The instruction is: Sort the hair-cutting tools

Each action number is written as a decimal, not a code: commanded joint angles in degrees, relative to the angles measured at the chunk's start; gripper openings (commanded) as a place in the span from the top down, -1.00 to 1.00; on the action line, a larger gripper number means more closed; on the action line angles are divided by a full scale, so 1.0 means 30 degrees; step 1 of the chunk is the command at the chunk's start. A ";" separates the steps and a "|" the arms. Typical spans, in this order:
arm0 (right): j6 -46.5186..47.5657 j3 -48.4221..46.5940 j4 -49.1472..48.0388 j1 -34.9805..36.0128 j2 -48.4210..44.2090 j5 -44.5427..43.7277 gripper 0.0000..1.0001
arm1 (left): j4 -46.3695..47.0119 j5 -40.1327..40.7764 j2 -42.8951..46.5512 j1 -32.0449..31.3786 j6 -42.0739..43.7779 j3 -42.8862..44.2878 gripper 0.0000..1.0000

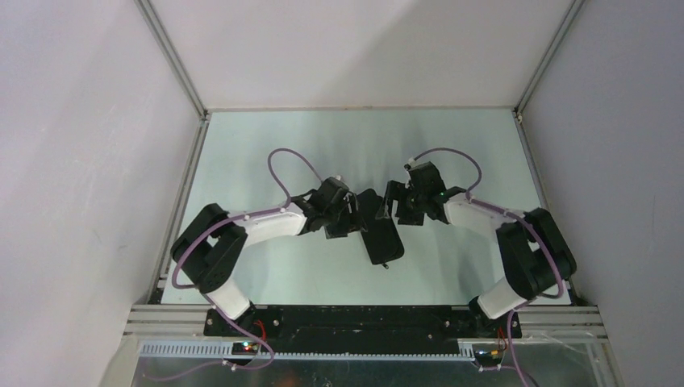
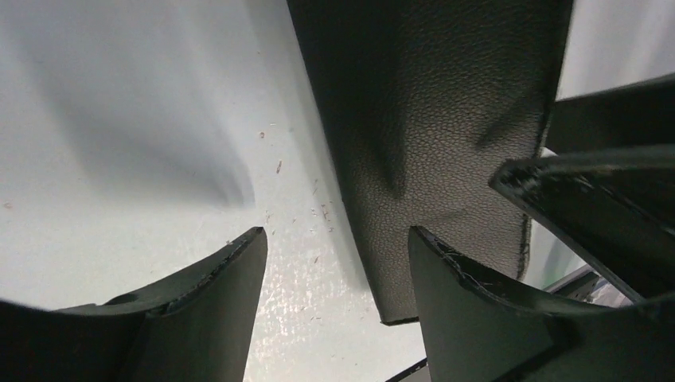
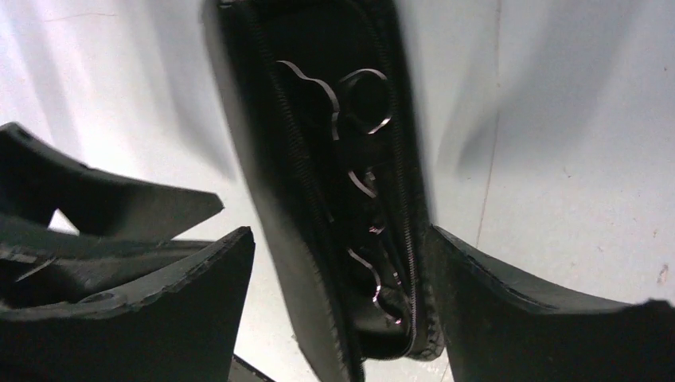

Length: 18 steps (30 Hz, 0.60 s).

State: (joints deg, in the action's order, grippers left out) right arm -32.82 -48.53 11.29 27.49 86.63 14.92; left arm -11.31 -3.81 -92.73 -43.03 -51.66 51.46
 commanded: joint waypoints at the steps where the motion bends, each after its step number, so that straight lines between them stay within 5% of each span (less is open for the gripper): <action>1: 0.0224 -0.0738 -0.0406 -0.0616 0.1700 0.0842 -0.58 | 0.1228 -0.1206 -0.0644 0.0081 -0.0376 0.0515 -0.41; 9: 0.0282 0.0994 -0.1608 -0.1558 0.2708 0.2343 -0.15 | 0.1042 -0.1713 -0.1166 0.0082 -0.0320 0.1027 -0.36; 13: -0.0140 0.2326 -0.2848 -0.2015 0.3218 0.3301 0.30 | 0.1009 -0.2046 -0.1545 0.0092 -0.0315 0.1301 -0.32; 18: -0.0731 0.3594 -0.4082 -0.2190 0.3341 0.3597 0.42 | 0.1214 -0.2448 -0.2187 0.0098 -0.0646 0.1765 -0.22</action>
State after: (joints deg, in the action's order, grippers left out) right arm -33.76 -41.89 0.34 20.29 93.89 25.21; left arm -9.13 -9.43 -97.86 -42.98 -52.53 54.24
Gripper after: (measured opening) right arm 0.314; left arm 0.627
